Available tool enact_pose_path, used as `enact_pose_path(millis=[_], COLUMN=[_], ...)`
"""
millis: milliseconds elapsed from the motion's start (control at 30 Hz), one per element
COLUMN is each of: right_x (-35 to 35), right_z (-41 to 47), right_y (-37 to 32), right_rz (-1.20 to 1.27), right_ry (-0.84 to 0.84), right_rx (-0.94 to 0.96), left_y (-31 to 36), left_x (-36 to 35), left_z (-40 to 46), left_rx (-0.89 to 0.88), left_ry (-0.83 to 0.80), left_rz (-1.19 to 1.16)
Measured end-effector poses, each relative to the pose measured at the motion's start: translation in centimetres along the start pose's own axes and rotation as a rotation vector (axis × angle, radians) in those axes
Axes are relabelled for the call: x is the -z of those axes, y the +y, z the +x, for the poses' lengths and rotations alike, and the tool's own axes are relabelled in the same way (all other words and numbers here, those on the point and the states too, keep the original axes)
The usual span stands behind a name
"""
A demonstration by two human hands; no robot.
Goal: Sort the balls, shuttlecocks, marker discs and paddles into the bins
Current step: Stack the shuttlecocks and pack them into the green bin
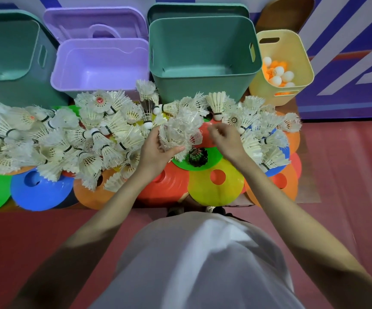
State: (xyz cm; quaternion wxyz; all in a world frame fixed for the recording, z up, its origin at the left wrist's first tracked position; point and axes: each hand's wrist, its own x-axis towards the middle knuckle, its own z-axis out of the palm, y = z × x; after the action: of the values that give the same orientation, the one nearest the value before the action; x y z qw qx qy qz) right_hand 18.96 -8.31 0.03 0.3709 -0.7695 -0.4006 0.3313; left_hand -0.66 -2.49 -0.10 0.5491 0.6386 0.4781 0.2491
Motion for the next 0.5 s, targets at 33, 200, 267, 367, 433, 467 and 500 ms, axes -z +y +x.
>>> enact_pose_path(millis=[33, 200, 267, 367, 433, 467, 500], right_x=[-0.4, -2.6, -3.0, -3.1, -2.5, -2.0, -1.3], right_z=[0.2, 0.8, 1.0, 1.3, 1.5, 1.5, 1.5], right_y=[1.0, 3.8, 3.7, 3.4, 3.2, 2.9, 2.5], right_rz=[-0.169, -0.645, -0.696, -0.697, -0.664, -0.642, -0.611], right_ry=[-0.058, -0.217, -0.205, -0.209, -0.2, -0.182, -0.152], right_rx=[0.032, 0.095, 0.08, 0.063, 0.054, 0.051, 0.052], left_y=[0.0, -0.2, -0.2, 0.0, 0.3, 0.6, 0.9], left_x=[0.0, -0.1, -0.1, -0.2, -0.1, -0.1, 0.1], left_z=[-0.1, -0.5, -0.5, -0.7, -0.8, -0.7, -0.7], left_rx=[0.008, 0.012, 0.017, 0.021, 0.027, 0.022, 0.018], left_ry=[0.007, 0.013, 0.017, 0.013, 0.007, 0.002, 0.0], left_rz=[-0.007, -0.004, 0.004, 0.011, 0.023, 0.027, 0.046])
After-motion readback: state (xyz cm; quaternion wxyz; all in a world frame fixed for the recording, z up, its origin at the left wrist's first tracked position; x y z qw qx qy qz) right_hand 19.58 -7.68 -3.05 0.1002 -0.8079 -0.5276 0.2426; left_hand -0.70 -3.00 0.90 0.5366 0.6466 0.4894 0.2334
